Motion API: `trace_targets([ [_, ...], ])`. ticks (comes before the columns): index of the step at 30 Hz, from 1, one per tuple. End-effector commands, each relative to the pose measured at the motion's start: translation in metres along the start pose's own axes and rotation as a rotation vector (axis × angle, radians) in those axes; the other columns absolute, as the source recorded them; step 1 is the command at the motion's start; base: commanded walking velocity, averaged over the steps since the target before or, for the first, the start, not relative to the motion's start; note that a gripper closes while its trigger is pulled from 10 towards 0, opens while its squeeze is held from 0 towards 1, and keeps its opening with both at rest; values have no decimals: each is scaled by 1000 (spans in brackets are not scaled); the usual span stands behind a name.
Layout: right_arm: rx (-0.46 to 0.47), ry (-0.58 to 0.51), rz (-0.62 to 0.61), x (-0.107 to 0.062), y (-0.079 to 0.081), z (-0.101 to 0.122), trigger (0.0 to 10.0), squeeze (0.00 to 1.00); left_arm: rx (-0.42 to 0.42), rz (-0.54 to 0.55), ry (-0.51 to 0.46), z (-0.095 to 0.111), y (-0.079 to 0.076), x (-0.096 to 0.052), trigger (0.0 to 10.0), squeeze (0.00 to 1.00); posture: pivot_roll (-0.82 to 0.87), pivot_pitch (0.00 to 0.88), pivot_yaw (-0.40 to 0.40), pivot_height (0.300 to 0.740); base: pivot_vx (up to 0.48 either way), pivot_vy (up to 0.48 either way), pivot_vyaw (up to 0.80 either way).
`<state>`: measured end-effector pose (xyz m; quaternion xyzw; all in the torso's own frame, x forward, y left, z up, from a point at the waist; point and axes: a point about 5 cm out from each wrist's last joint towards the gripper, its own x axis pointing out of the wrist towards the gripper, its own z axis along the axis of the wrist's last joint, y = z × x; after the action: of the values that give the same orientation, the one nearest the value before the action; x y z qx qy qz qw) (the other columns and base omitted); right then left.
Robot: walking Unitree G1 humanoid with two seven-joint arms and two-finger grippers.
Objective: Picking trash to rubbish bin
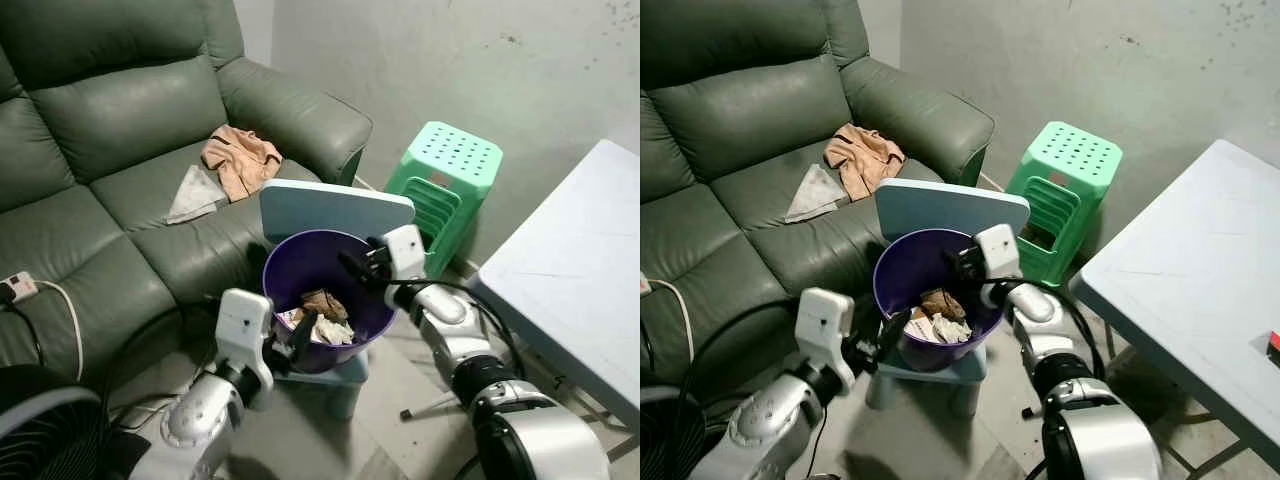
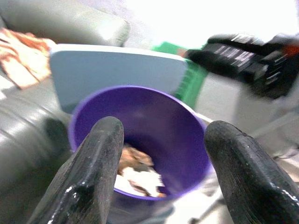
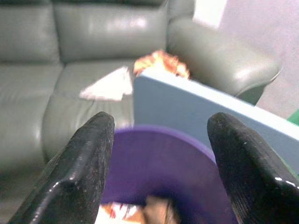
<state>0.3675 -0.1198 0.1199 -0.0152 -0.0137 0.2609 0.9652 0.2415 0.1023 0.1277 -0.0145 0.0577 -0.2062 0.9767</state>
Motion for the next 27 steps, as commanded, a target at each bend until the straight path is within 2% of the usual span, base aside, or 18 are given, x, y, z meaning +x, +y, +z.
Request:
trace_targets([
  [1,3,-37,-37,-7,-11,3,10000,0,35,25,2,-2,3,2,10000,0,194,88,-161,740,0,0,0],
  [2,9,-75,-64,-9,-17,9,10000,0,54,48,-19,2,10,5,10000,0,185,81,-154,740,0,0,0],
  [4,12,-94,-75,-10,-19,11,10000,0,49,56,-26,4,14,7,10000,0,181,77,-150,740,0,0,0],
  [7,7,-192,-148,-23,-34,22,10000,0,74,147,-86,13,40,14,10000,0,156,47,-125,740,0,0,0],
  [10,-25,-241,-236,-35,-46,27,10000,0,90,192,-125,19,55,19,10000,0,145,33,-111,740,0,0,0],
  [13,-12,-261,-341,-51,-58,27,10000,0,84,227,-133,21,68,26,10000,0,133,13,-102,740,0,0,0],
  [17,-17,-302,-397,-72,-62,28,10000,0,40,242,-177,28,81,31,10000,0,105,0,-86,740,0,0,0],
  [20,-17,-293,-448,-84,-63,25,10000,0,7,287,-189,30,92,37,10000,0,92,0,-77,740,0,0,0],
  [25,-25,-236,-513,-89,-62,19,10000,0,-14,284,-212,35,97,43,10000,0,89,0,-76,740,0,0,0],
  [27,-18,-222,-539,-90,-59,18,10000,0,-25,301,-230,38,102,44,10000,0,78,0,-69,740,0,0,-759],
])
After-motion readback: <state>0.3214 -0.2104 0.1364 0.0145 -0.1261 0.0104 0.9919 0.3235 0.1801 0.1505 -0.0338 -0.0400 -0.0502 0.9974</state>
